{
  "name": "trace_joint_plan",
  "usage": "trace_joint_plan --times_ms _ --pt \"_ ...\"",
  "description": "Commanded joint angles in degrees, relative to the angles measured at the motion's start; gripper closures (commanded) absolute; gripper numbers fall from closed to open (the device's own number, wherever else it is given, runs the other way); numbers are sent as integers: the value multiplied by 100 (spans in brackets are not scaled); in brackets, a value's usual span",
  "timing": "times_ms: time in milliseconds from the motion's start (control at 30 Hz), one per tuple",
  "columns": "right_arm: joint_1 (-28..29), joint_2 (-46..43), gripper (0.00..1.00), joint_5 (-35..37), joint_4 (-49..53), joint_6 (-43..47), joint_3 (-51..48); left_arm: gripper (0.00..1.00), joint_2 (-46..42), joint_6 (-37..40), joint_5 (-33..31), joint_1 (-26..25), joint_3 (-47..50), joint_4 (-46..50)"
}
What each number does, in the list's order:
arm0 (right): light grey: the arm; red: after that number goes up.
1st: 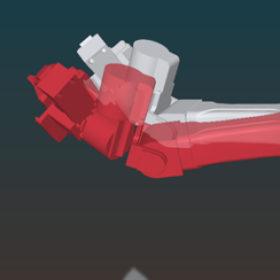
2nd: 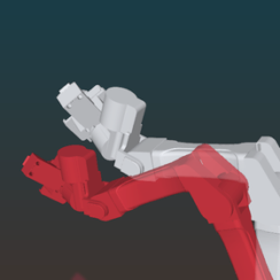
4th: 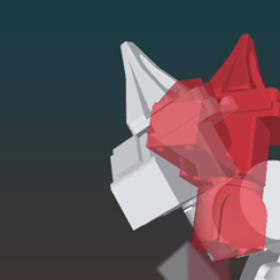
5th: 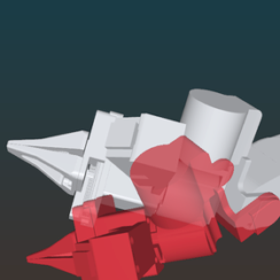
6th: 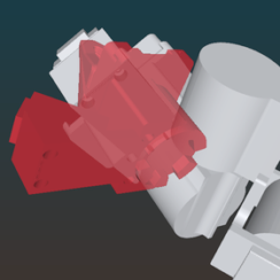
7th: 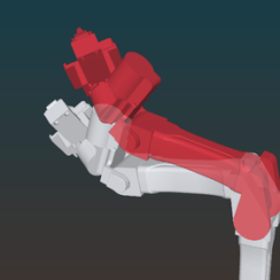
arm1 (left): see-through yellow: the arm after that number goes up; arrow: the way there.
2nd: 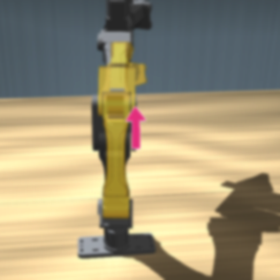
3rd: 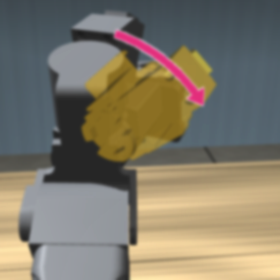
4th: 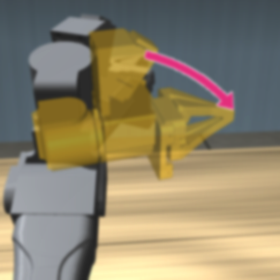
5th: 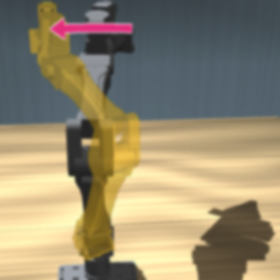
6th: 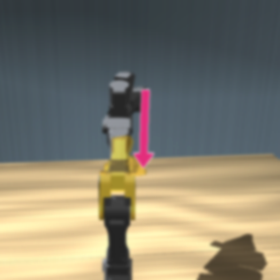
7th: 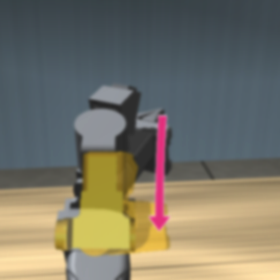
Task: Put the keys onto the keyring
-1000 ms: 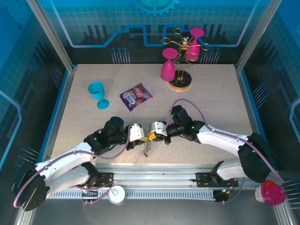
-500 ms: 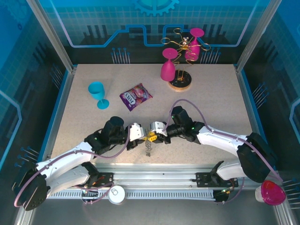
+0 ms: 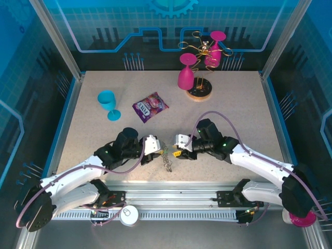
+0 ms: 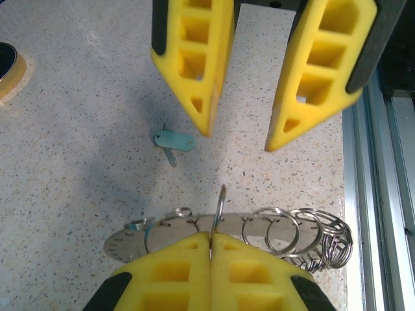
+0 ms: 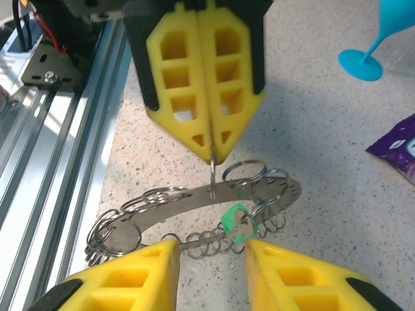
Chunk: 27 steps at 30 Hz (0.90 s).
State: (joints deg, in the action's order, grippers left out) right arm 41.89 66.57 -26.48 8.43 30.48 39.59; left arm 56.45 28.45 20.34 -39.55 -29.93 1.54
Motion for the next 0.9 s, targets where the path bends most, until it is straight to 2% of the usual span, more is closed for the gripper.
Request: trace_joint_plan --times_ms 0,367,867 --pt "120 182 69 40 373 169 320 100 80 62 40 -21 -300 254" --pt "317 621 72 -41 -20 69 556 100 234 205 212 -18 -454 412" --pt "385 713 86 -8 -347 -103 545 100 253 271 366 -22 -520 583"
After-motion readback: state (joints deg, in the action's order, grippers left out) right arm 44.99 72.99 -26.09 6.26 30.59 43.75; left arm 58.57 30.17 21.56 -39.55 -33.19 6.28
